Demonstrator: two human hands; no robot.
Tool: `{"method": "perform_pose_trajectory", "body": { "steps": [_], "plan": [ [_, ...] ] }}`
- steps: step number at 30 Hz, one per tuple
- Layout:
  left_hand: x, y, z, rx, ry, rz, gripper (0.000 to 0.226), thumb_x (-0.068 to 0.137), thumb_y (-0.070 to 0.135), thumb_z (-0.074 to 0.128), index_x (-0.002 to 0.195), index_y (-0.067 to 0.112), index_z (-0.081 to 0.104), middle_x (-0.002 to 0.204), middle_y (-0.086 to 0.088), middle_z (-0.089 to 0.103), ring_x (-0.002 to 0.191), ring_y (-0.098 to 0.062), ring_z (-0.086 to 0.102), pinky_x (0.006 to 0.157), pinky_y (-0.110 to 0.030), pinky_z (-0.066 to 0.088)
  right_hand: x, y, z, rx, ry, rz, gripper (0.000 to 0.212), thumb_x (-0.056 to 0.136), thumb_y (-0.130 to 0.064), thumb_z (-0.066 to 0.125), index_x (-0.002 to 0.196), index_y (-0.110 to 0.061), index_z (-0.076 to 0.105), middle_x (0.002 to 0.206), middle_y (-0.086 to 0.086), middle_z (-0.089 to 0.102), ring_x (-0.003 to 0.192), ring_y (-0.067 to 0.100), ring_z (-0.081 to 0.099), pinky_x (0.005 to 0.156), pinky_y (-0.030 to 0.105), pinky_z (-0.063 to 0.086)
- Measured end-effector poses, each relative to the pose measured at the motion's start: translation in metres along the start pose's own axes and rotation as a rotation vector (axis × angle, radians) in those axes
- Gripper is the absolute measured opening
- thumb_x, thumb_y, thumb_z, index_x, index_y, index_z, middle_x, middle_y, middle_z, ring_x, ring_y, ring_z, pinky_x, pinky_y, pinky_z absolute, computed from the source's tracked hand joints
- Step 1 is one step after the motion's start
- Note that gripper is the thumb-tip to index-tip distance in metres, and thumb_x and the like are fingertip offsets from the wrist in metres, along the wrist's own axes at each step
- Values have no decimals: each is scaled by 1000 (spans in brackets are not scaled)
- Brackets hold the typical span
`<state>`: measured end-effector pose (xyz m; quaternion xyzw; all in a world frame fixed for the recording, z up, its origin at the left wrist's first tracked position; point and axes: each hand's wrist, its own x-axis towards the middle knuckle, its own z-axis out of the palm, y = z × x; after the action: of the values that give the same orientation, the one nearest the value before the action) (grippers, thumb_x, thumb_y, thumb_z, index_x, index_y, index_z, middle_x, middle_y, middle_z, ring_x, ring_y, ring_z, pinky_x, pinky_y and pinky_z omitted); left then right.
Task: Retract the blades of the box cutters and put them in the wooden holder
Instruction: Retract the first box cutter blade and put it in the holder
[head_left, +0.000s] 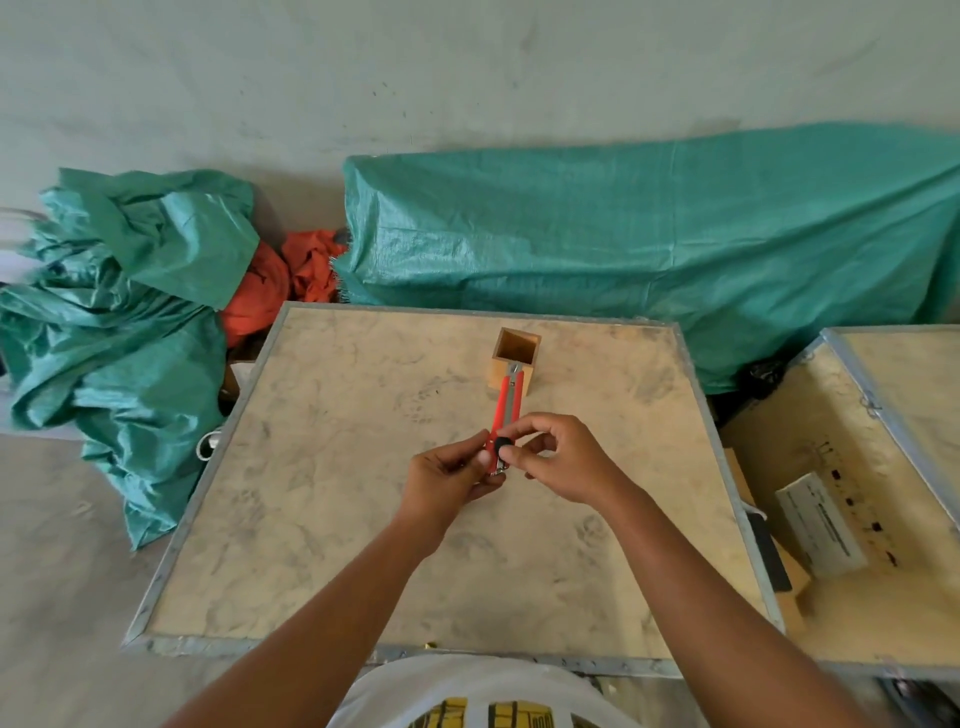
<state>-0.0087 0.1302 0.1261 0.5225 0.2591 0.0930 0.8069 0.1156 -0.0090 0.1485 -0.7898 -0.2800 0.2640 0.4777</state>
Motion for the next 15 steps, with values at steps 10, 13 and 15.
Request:
{"method": "perform_pose_trajectory", "body": {
  "steps": [10, 13, 15],
  "plan": [
    [11, -3, 6, -22, 8, 7, 30, 92, -1, 64, 121, 4, 69, 105, -15, 78, 91, -28, 73, 82, -35, 62, 2, 1, -8, 17, 30, -18, 21, 86, -19, 81, 105, -23, 77, 101, -12, 74, 83, 14, 73, 75, 25, 61],
    [19, -5, 15, -26, 10, -7, 32, 92, 0, 64, 123, 4, 69, 110, -18, 76, 94, -28, 72, 87, -39, 61, 8, 6, -14, 1, 87, 1, 19, 81, -25, 85, 95, -20, 74, 96, -10, 74, 82, 10, 72, 73, 23, 59],
    [26, -7, 21, -32, 4, -10, 32, 92, 0, 63, 123, 4, 68, 112, -17, 76, 96, -27, 73, 88, -40, 61, 13, 10, -20, 24, 97, 6, 17, 83, -27, 83, 94, -19, 73, 96, -7, 74, 83, 12, 73, 71, 26, 61]
  ]
}}
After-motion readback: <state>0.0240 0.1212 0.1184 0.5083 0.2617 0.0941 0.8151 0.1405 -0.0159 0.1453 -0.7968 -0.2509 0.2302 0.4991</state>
